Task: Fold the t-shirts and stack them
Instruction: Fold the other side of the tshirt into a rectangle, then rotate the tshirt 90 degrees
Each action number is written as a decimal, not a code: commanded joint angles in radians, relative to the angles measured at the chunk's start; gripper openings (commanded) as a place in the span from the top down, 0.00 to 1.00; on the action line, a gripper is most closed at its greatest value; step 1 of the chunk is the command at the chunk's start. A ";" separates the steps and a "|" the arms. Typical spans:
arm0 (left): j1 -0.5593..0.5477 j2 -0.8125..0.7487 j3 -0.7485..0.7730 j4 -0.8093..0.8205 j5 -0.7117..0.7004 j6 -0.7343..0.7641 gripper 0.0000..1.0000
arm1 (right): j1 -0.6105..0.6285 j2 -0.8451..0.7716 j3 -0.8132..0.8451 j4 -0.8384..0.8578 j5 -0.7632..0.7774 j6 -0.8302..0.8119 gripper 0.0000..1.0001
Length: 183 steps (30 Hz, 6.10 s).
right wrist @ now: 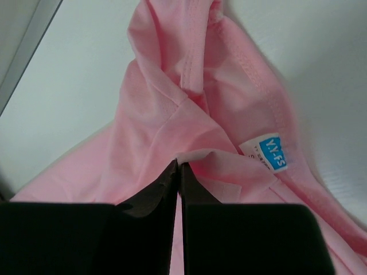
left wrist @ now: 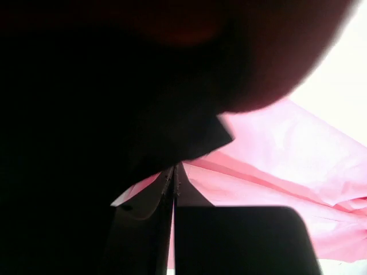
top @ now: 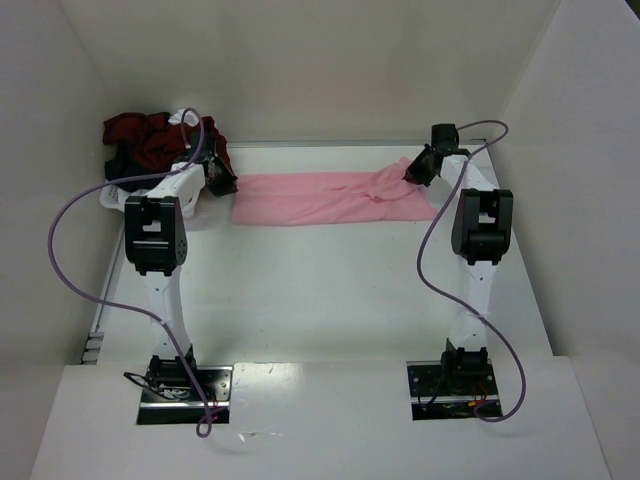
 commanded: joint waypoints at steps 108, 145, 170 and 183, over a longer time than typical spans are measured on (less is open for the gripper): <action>-0.164 0.025 -0.006 -0.026 0.198 0.339 0.18 | 0.144 -0.080 -0.177 0.057 0.180 -0.046 0.56; -0.155 0.042 -0.006 -0.045 0.229 0.357 0.18 | 0.144 0.100 0.302 -0.002 0.147 -0.113 0.24; -0.199 0.031 0.113 -0.022 0.195 1.150 0.00 | 0.135 -0.381 -0.442 0.175 0.185 -0.102 0.22; -0.219 0.111 0.146 -0.065 0.043 1.121 0.00 | 0.135 -0.390 -0.442 0.157 0.185 -0.093 0.22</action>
